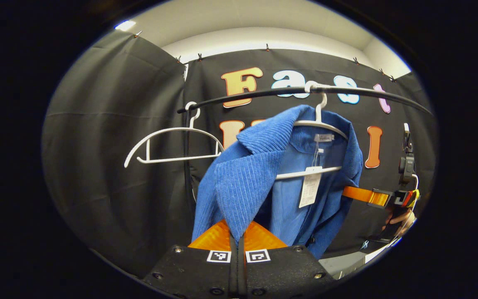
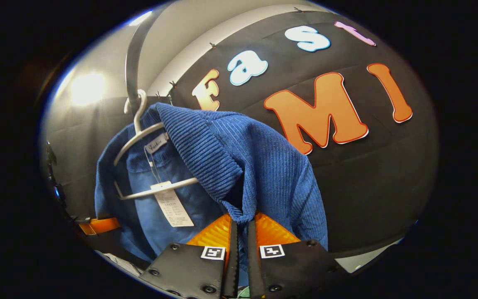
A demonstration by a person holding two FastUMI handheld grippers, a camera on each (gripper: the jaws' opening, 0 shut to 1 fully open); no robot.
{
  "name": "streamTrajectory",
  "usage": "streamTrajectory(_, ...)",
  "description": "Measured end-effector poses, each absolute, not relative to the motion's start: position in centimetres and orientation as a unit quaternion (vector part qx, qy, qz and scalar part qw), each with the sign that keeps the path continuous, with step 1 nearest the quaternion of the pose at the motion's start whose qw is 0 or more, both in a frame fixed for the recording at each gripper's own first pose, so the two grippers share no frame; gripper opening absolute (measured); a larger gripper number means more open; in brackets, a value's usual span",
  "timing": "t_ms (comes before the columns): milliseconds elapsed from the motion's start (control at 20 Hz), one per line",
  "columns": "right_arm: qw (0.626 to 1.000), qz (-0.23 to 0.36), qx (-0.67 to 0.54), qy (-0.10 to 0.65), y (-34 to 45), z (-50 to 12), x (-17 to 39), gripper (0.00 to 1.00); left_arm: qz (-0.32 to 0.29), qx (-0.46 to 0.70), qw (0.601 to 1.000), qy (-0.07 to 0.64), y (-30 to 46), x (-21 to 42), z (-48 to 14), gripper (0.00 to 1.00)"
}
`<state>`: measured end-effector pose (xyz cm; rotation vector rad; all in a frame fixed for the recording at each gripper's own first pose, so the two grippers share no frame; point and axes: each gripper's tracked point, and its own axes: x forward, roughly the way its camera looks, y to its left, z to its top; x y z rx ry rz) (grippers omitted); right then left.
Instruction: Grasp the clothes on the hanger with both hands and then place them into the laundry hamper below.
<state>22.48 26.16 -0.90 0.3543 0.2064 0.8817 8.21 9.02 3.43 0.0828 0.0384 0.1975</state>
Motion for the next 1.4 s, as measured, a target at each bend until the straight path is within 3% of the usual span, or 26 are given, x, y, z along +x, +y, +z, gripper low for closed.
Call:
streamTrajectory(450, 0.787, 0.509, 0.317, 0.147, 24.8, 3.5, 20.9, 0.17, 0.101, 0.001, 0.995, -0.02, 12.2, 6.2, 10.4, 0.0)
streamTrajectory(700, 0.736, 0.525, 0.403, 0.142, 23.6, 6.5, 21.5, 0.17, 0.09, -0.008, 0.995, -0.037, 13.7, 6.5, 14.3, 0.0)
streamTrajectory(1050, 0.706, 0.511, 0.478, 0.113, 21.7, 10.3, 23.7, 0.17, 0.085, 0.049, 0.994, -0.049, 17.3, 8.0, 17.9, 0.0)
streamTrajectory(1150, 0.726, 0.477, 0.484, 0.105, 21.4, 9.8, 25.7, 0.17, 0.088, 0.059, 0.993, -0.044, 18.5, 8.8, 17.7, 0.0)
streamTrajectory(1350, 0.734, 0.451, 0.496, 0.112, 20.7, 9.4, 27.6, 0.0, 0.073, 0.032, 0.996, -0.031, 19.8, 10.1, 16.3, 0.0)
streamTrajectory(1400, 0.734, 0.448, 0.499, 0.108, 20.5, 9.6, 28.1, 0.07, 0.071, 0.032, 0.997, -0.025, 20.5, 10.5, 15.7, 0.01)
